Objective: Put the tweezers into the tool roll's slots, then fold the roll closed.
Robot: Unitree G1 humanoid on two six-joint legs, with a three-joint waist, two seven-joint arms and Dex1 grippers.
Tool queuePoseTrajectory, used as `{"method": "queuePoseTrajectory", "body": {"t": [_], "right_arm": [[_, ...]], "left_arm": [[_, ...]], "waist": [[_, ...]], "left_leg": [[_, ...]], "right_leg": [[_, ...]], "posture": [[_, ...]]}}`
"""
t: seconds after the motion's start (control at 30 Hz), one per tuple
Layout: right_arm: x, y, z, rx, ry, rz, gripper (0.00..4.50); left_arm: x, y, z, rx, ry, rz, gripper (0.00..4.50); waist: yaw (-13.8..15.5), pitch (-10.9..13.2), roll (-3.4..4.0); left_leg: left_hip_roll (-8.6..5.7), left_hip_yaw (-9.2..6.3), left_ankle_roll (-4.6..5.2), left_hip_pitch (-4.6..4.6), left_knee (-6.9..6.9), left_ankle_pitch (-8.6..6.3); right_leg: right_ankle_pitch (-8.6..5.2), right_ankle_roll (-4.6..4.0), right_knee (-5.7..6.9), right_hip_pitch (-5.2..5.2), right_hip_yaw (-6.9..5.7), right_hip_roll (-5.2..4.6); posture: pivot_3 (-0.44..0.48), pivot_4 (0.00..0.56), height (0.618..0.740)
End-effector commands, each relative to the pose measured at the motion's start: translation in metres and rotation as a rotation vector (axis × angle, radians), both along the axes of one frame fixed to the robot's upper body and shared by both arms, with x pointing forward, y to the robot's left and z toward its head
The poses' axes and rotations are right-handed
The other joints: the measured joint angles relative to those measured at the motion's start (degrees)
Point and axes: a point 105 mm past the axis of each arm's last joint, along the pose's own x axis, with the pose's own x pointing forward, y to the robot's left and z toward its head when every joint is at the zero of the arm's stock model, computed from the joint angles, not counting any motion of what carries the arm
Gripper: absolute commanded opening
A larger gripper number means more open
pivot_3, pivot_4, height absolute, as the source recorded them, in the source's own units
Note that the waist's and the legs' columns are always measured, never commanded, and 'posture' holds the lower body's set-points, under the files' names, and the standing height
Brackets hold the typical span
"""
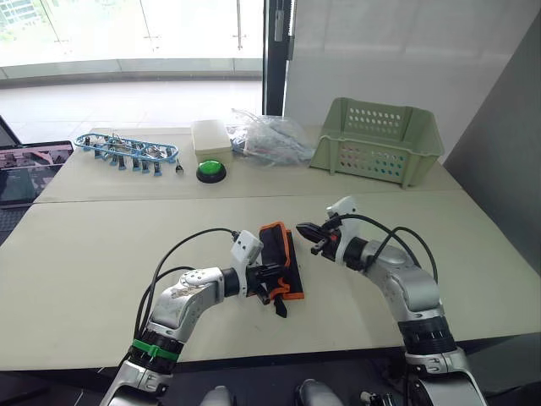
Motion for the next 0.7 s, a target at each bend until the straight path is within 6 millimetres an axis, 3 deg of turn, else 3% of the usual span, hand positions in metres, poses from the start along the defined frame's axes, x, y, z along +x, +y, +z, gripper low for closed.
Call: {"method": "queuePoseTrajectory", "body": {"t": [0.03,0.17,0.37,0.43,0.53,0.7], "right_arm": [[0.01,0.009,-0.001,-0.119,-0.077,0.033,0.0],[0.014,0.01,-0.009,-0.174,-0.054,0.07,0.0],[0.015,-0.006,-0.053,-0.328,0.123,0.06,0.0],[0.013,-0.01,-0.064,-0.349,0.167,0.054,0.0],[0.012,-0.011,-0.073,-0.357,0.2,0.046,0.0],[0.011,-0.007,-0.076,-0.334,0.217,0.045,0.0]], "left_arm": [[-0.004,0.008,-0.029,0.082,0.095,0.024,0.86],[-0.004,0.009,-0.026,0.079,0.088,0.017,2.19],[-0.003,0.017,-0.024,0.077,0.088,0.026,4.15],[-0.005,0.019,-0.022,0.067,0.085,0.02,4.48],[-0.008,0.022,-0.017,0.051,0.074,0.004,4.48],[-0.015,0.033,0.021,-0.029,-0.024,-0.081,4.48]], "waist": [[0.06,0.0,0.0],[0.37,0.0,0.0],[0.11,0.0,0.0],[-0.08,0.0,0.0],[-0.22,-0.01,0.01],[-1.11,-0.01,0.01]], "left_leg": [[0.0,0.01,0.01,0.03,0.0,0.01],[-0.02,0.0,0.05,0.07,0.02,0.08],[-0.03,-0.01,0.15,0.44,0.03,0.14],[-0.02,-0.01,0.16,0.71,0.02,0.14],[-0.02,-0.04,0.16,0.95,-0.01,0.14],[0.02,-0.05,0.16,1.0,-0.17,0.14]], "right_leg": [[0.01,0.01,0.0,0.02,0.01,0.0],[0.04,0.04,-0.02,0.13,0.0,-0.01],[0.09,0.02,-0.04,0.5,-0.01,-0.01],[0.09,0.0,-0.06,0.74,-0.01,-0.01],[-0.12,-0.39,-0.1,0.88,0.0,-0.01],[-0.1,-0.35,-0.06,0.83,0.02,0.06]], "posture": [[0.0,0.15,0.725],[0.0,0.15,0.725],[0.0,0.15,0.725],[0.0,0.15,0.725],[0.0,0.15,0.725],[0.0,0.15,0.725]]}}
